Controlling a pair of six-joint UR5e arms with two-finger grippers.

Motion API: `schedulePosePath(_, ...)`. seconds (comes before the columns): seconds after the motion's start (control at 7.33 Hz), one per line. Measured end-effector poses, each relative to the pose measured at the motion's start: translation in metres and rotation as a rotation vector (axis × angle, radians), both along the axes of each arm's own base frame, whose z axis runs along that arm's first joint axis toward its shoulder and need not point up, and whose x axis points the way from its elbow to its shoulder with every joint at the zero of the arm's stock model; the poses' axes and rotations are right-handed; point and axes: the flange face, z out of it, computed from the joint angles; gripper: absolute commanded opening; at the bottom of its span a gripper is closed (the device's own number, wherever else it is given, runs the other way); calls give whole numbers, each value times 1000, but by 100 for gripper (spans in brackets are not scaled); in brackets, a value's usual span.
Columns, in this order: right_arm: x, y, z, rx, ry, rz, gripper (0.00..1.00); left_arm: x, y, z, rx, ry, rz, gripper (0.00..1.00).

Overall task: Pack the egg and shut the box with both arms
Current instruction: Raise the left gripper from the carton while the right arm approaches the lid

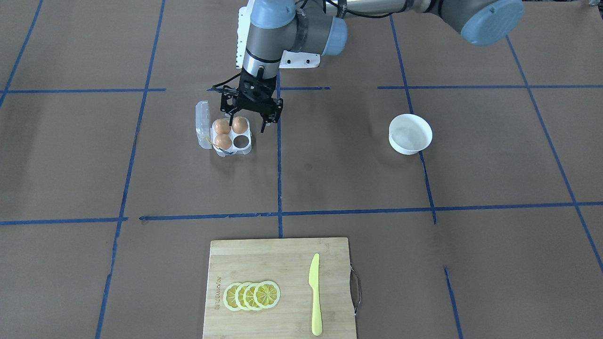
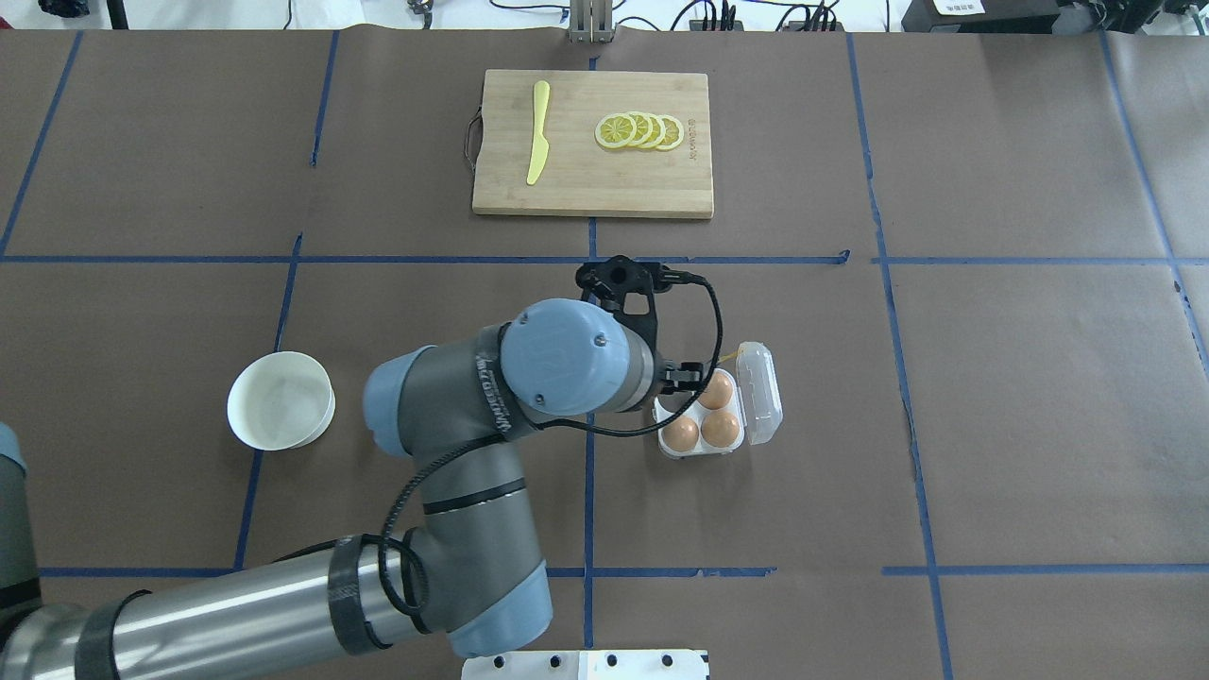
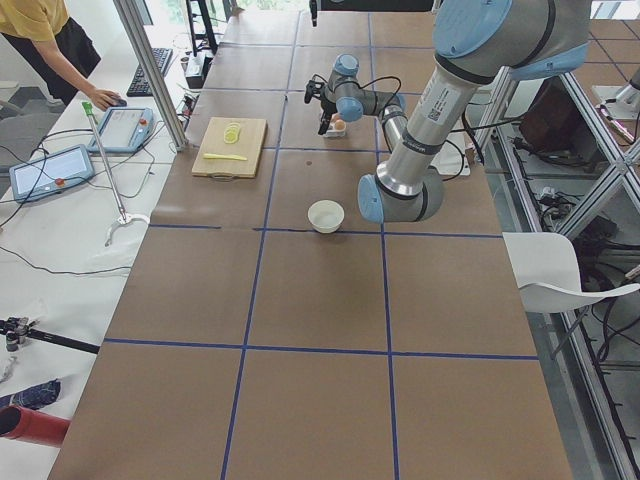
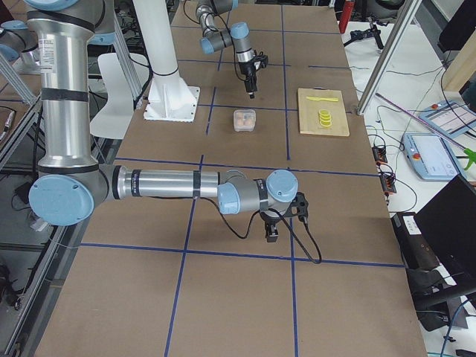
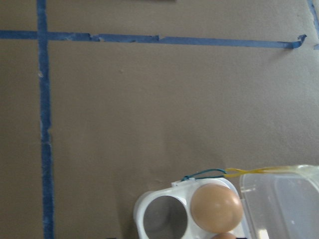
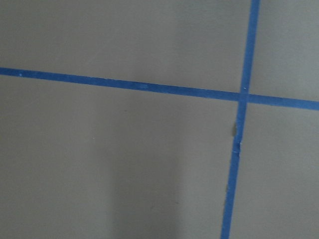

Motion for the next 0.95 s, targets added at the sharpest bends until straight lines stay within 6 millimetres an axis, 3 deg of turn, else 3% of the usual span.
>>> schedulePosePath(0.27,-70,9,-24,38,-58,3,100,-66,-22,37,75,-39,35,84)
schedulePosePath(0.41,-105,20,-38,30,-100,15,100,-93,-32,47,116,-56,44,84)
schedulePosePath(0.95,-256,90,-155,-45,-172,59,100,-167,-77,98,244,-173,89,84)
